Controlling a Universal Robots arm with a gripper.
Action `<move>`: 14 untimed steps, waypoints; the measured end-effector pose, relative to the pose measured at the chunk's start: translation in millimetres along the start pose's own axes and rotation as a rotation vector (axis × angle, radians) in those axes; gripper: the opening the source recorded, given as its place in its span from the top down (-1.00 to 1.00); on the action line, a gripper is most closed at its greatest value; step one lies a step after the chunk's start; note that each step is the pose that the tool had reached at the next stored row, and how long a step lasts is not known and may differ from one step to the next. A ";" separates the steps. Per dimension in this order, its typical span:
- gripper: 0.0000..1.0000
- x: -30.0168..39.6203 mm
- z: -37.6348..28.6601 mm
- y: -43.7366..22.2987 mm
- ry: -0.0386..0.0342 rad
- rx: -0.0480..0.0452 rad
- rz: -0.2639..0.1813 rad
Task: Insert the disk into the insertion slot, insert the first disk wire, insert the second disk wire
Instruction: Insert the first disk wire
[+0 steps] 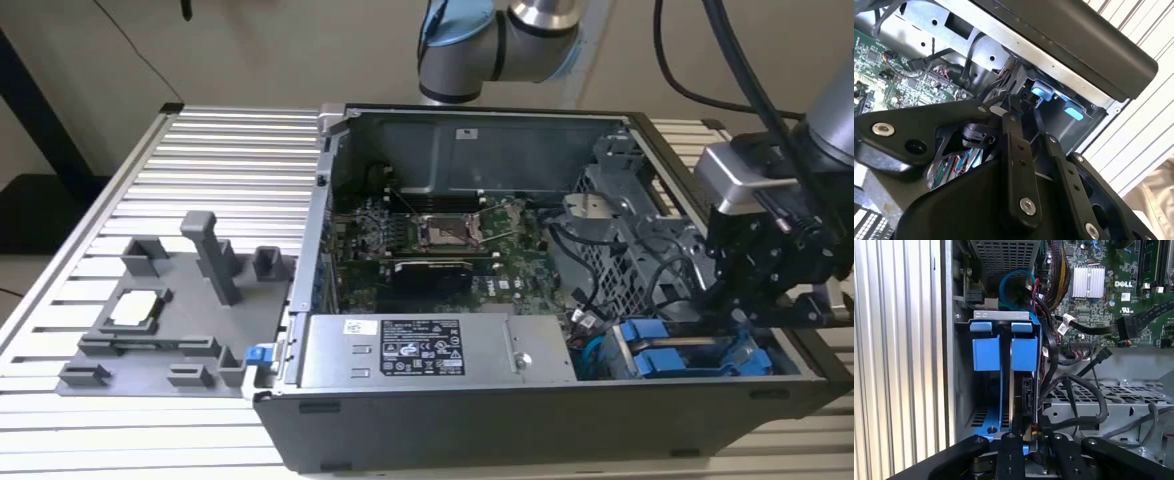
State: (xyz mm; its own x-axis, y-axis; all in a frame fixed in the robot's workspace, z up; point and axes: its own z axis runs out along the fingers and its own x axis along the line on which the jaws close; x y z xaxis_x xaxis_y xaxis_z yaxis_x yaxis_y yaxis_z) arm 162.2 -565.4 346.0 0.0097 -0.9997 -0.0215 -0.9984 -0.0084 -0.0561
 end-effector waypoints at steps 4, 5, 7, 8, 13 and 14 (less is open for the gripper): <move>0.47 -0.4 -16.7 -0.9 0.0002 -0.0004 0.000; 0.47 -0.5 -21.2 -0.9 0.0001 -0.0004 0.000; 0.47 -0.6 -29.2 -0.6 0.0002 -0.0004 0.000; 0.47 -0.7 -32.9 -0.4 0.0001 -0.0004 0.000; 0.47 -1.0 -46.7 -0.6 0.0000 -0.0004 0.000; 0.47 -1.0 -46.8 -0.6 -0.0001 -0.0004 0.000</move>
State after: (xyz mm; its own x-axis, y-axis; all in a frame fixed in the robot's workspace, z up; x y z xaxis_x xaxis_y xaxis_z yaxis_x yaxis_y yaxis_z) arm 160.2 -565.4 392.8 0.0097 -0.9997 -0.0215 -0.9984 -0.0085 -0.0558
